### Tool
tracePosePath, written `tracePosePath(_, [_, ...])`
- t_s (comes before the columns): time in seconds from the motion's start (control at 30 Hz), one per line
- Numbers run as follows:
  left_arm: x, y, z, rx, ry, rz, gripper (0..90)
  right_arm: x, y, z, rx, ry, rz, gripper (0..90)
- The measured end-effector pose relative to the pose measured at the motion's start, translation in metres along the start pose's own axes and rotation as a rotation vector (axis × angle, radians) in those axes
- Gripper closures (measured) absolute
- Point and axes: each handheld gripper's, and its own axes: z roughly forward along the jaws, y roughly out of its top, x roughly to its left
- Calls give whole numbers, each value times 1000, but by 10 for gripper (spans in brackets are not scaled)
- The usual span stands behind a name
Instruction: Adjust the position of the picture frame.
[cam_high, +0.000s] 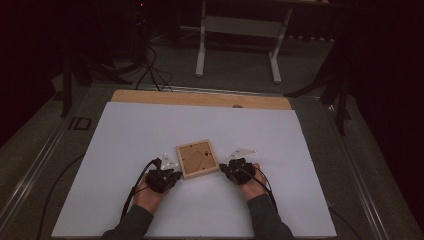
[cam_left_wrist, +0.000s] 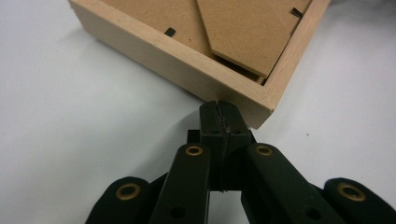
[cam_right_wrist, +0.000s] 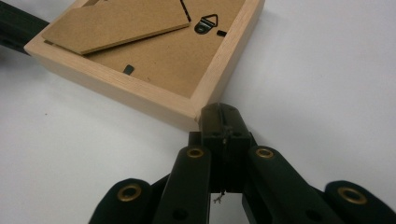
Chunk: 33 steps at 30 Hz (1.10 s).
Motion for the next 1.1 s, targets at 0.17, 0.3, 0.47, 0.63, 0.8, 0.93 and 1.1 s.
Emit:
tracePosePath(0.17, [2, 3, 2, -2, 28, -21, 900, 3, -2, -1, -7, 2, 14, 900])
tracePosePath(0.3, [5, 4, 4, -6, 37, -35, 900, 4, -2, 0, -9, 6, 26, 900])
tracePosePath(0.47, [8, 7, 8, -15, 51, -51, 900, 3, -2, 2, -19, -4, 40, 900])
tracePosePath(0.63, [14, 10, 10, -20, 56, -75, 900, 5, -1, 3, -27, -5, 47, 900])
tracePosePath(0.8, [17, 11, 11, -22, 62, -89, 900, 5, 0, 5, -35, -12, 50, 900])
tracePosePath(0.93, [18, 13, 13, -23, 62, -96, 900, 4, 1, 7, -39, -19, 59, 900])
tracePosePath(1.1, [19, 16, 15, -18, 55, -99, 900, 1, 2, 8, -43, -26, 69, 900])
